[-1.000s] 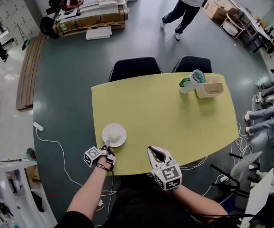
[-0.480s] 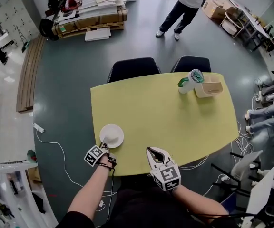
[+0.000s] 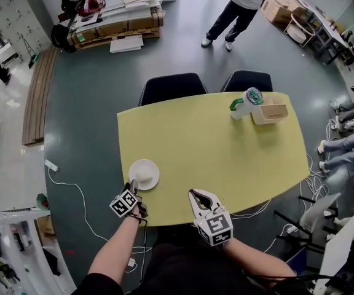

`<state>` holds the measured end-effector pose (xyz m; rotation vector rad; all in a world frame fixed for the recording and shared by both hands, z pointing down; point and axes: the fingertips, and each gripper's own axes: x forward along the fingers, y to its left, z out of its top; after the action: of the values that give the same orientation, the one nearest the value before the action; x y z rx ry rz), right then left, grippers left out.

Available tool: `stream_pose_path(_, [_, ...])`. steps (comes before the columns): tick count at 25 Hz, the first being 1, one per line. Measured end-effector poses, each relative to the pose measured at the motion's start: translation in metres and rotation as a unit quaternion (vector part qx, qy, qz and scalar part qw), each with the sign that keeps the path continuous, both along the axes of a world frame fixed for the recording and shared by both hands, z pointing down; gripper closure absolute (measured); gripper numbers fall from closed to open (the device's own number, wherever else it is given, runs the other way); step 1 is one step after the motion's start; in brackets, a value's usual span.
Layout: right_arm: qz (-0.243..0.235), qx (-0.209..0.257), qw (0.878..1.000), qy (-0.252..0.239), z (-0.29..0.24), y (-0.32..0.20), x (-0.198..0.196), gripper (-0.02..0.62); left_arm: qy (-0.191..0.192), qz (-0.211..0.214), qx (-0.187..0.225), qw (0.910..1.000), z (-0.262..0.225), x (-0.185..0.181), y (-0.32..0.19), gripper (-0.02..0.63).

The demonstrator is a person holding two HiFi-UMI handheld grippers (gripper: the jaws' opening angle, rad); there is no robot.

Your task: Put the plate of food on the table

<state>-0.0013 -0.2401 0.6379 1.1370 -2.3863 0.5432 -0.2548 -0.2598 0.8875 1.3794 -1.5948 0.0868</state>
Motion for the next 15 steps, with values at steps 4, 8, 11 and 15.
stream_pose_path(4, [0.002, 0.004, 1.000, -0.004, -0.003, -0.002, 0.001, 0.583, -0.049, 0.041, 0.027, 0.9976, -0.023, -0.002, 0.001, 0.426])
stream_pose_path(8, [0.003, 0.013, 1.000, -0.011, -0.011, -0.006, 0.002, 0.583, -0.107, 0.098, 0.078, 0.9864, -0.069, 0.006, 0.001, 0.527])
stream_pose_path(11, [0.005, 0.021, 0.999, -0.024, -0.021, -0.008, -0.002, 0.583, -0.143, 0.119, 0.112, 0.9762, -0.112, 0.012, 0.006, 0.581])
stream_pose_path(15, [0.002, 0.038, 0.998, -0.043, -0.036, -0.011, -0.009, 0.583, -0.155, 0.124, 0.152, 0.9682, -0.165, 0.019, 0.017, 0.597])
